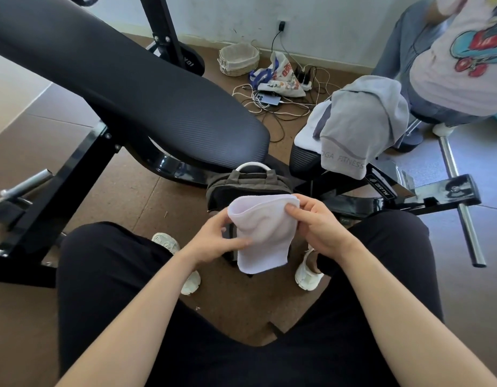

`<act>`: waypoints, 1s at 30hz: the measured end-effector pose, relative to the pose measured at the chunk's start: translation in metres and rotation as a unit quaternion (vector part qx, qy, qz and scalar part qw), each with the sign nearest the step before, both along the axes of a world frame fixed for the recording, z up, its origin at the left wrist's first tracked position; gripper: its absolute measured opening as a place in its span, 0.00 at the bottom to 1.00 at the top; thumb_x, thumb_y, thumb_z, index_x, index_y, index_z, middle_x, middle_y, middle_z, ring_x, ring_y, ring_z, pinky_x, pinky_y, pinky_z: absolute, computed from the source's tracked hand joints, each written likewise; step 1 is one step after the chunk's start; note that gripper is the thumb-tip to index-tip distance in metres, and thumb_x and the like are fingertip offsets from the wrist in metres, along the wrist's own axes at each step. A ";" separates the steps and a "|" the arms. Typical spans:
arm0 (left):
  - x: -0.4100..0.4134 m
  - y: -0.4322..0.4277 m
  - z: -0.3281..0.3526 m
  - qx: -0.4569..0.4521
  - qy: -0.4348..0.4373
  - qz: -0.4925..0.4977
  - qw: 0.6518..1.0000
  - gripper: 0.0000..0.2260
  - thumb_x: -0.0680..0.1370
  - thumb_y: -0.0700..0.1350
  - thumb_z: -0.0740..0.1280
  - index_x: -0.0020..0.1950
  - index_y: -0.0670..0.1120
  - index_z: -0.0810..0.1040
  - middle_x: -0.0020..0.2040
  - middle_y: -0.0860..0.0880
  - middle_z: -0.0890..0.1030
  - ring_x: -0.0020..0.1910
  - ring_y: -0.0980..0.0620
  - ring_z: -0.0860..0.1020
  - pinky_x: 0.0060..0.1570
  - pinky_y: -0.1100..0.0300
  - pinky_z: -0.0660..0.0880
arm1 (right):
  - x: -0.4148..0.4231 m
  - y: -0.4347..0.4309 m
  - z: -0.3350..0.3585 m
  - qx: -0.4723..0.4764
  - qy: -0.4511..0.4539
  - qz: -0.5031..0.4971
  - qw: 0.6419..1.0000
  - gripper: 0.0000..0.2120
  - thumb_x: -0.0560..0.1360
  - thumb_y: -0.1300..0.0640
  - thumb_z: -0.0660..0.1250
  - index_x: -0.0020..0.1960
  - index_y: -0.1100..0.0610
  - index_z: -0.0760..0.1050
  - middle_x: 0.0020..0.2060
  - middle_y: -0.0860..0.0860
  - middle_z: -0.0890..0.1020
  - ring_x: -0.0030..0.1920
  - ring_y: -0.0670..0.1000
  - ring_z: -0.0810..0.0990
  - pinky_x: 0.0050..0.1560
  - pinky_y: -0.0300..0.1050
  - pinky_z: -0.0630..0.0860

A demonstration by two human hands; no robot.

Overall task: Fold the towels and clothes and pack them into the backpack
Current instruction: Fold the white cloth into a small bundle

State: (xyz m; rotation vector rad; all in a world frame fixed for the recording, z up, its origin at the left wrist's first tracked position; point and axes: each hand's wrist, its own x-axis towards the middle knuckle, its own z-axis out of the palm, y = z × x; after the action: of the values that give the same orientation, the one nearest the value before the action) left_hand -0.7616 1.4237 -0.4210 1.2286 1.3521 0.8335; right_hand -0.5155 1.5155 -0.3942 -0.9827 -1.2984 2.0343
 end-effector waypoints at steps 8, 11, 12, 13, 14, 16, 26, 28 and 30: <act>0.007 0.001 0.017 0.094 -0.026 0.161 0.982 0.08 0.76 0.49 0.73 0.50 0.46 0.85 0.45 0.51 0.86 0.44 0.52 0.83 0.47 0.56 0.79 | -0.005 -0.002 -0.003 0.090 -0.091 -0.091 0.988 0.08 0.82 0.62 0.65 0.58 0.61 0.81 0.50 0.53 0.87 0.51 0.49 0.85 0.54 0.42 0.79; 0.004 0.001 0.011 0.057 0.006 0.132 0.990 0.10 0.80 0.52 0.70 0.55 0.47 0.84 0.50 0.46 0.86 0.49 0.47 0.83 0.50 0.50 0.78 | -0.006 -0.001 -0.006 0.101 -0.145 -0.070 0.982 0.06 0.82 0.61 0.66 0.55 0.59 0.82 0.49 0.56 0.87 0.50 0.50 0.84 0.57 0.48 0.79; 0.002 0.002 0.009 0.046 0.003 0.133 0.990 0.09 0.81 0.50 0.69 0.55 0.48 0.84 0.51 0.44 0.85 0.49 0.48 0.82 0.50 0.49 0.77 | -0.006 0.000 -0.007 0.097 -0.162 -0.059 0.980 0.07 0.82 0.60 0.67 0.54 0.60 0.82 0.50 0.57 0.87 0.50 0.51 0.84 0.57 0.51 0.79; 0.001 0.003 0.008 0.040 -0.009 0.138 0.990 0.08 0.82 0.49 0.69 0.56 0.47 0.85 0.51 0.43 0.86 0.49 0.49 0.82 0.50 0.50 0.77 | -0.006 0.000 -0.007 0.086 -0.170 -0.052 0.980 0.07 0.82 0.59 0.67 0.54 0.60 0.82 0.50 0.58 0.87 0.49 0.52 0.84 0.56 0.52 0.79; 0.001 0.003 0.008 0.035 -0.025 0.145 0.989 0.08 0.82 0.47 0.69 0.56 0.45 0.84 0.51 0.43 0.86 0.48 0.51 0.82 0.50 0.52 0.77 | -0.005 0.001 -0.008 0.074 -0.172 -0.049 0.981 0.08 0.82 0.58 0.67 0.55 0.60 0.82 0.50 0.59 0.87 0.48 0.53 0.84 0.55 0.53 0.79; 0.001 0.005 0.011 0.036 -0.042 0.150 0.987 0.08 0.82 0.45 0.69 0.55 0.43 0.84 0.50 0.43 0.86 0.47 0.53 0.82 0.49 0.55 0.76 | -0.006 0.002 -0.005 0.059 -0.168 -0.055 0.983 0.09 0.82 0.57 0.67 0.55 0.61 0.82 0.49 0.59 0.87 0.46 0.54 0.84 0.50 0.52 0.79; -0.011 0.075 0.084 0.186 -0.002 0.176 0.967 0.04 0.82 0.42 0.69 0.49 0.48 0.83 0.41 0.57 0.82 0.41 0.59 0.77 0.42 0.64 0.74 | -0.035 0.053 0.074 0.176 -0.110 -0.147 0.967 0.05 0.82 0.59 0.67 0.49 0.54 0.81 0.36 0.44 0.83 0.40 0.46 0.80 0.39 0.47 0.84; -0.015 0.086 0.107 0.229 -0.001 0.182 0.956 0.03 0.82 0.42 0.69 0.50 0.47 0.83 0.42 0.56 0.82 0.42 0.59 0.77 0.45 0.64 0.74 | -0.040 0.064 0.097 0.212 -0.075 -0.161 0.961 0.05 0.81 0.60 0.68 0.50 0.53 0.81 0.38 0.44 0.83 0.43 0.45 0.82 0.48 0.49 0.84; -0.018 0.092 0.122 0.272 0.021 0.179 0.945 0.03 0.82 0.41 0.70 0.53 0.45 0.82 0.45 0.54 0.82 0.45 0.59 0.78 0.49 0.65 0.74 | -0.041 0.068 0.112 0.248 -0.052 -0.171 0.952 0.04 0.81 0.61 0.69 0.52 0.54 0.82 0.41 0.47 0.84 0.46 0.47 0.82 0.52 0.47 0.82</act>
State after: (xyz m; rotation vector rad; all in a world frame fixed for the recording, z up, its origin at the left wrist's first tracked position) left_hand -0.7800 1.5156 -0.2994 1.4379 1.4525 1.5217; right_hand -0.5564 1.5839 -0.2821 -0.9958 -1.4760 1.3202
